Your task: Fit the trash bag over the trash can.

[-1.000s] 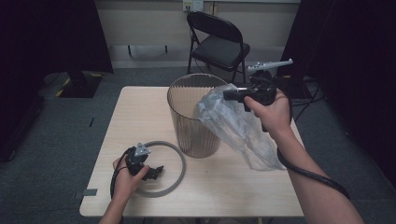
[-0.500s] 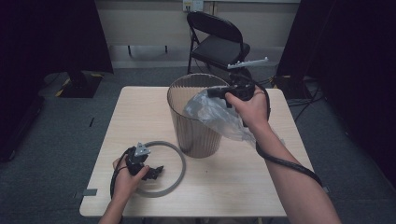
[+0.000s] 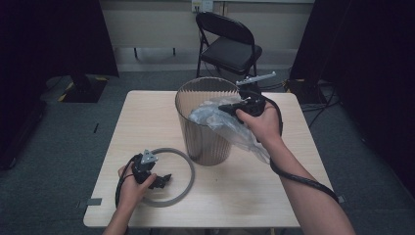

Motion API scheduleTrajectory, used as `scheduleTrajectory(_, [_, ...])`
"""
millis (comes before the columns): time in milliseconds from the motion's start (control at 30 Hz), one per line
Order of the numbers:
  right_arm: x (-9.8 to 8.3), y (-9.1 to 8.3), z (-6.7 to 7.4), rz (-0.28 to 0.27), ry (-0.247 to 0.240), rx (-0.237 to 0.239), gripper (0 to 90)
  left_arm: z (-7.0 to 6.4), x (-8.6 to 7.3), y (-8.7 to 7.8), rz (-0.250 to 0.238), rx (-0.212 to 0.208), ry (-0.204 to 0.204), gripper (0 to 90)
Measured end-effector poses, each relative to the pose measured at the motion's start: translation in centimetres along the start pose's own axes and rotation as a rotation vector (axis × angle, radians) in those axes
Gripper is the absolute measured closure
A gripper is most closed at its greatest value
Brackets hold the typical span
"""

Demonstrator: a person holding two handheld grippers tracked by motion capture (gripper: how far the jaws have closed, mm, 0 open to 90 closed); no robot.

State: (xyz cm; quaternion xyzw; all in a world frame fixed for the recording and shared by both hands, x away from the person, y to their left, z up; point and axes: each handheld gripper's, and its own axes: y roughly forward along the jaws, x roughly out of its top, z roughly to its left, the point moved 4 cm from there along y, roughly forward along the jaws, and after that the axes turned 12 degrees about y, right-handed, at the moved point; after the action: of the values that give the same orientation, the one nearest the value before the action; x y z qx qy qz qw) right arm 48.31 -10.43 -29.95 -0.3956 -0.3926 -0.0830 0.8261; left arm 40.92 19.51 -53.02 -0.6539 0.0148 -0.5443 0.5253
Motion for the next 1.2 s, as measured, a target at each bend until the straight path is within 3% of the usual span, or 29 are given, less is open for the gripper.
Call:
scheduleTrajectory(233, [-0.5, 0.2, 0.0, 0.031, -0.056, -0.028, 81.0, 0.0, 0.2, 0.0, 0.017, -0.008, 0.001, 0.1])
scheduleTrajectory(433, [-0.5, -0.2, 0.4, 0.021, -0.119, -0.062, 56.0, 0.1, 0.4, -0.1, 0.041, -0.019, 0.015, 3.1])
scheduleTrajectory(567, [-0.2, -1.1, 0.5, -0.006, -0.144, -0.073, 41.8, 0.2, 0.8, -0.4, 0.049, -0.031, -0.021, 18.3])
scheduleTrajectory(667, [0.0, -1.7, 0.4, -0.020, -0.149, -0.087, 36.2, 0.1, 1.0, -0.5, 0.078, -0.052, -0.013, 16.3])
scheduleTrajectory(833, [0.2, -2.5, 0.3, -0.020, -0.149, -0.092, 32.6, 0.0, 1.9, -1.0, 0.113, -0.088, 0.002, 16.2])
scheduleTrajectory(1200, [0.6, -4.4, -0.3, -0.014, -0.127, -0.117, 30.4, -0.2, 5.5, -3.3, 0.111, -0.149, 0.014, 16.4])
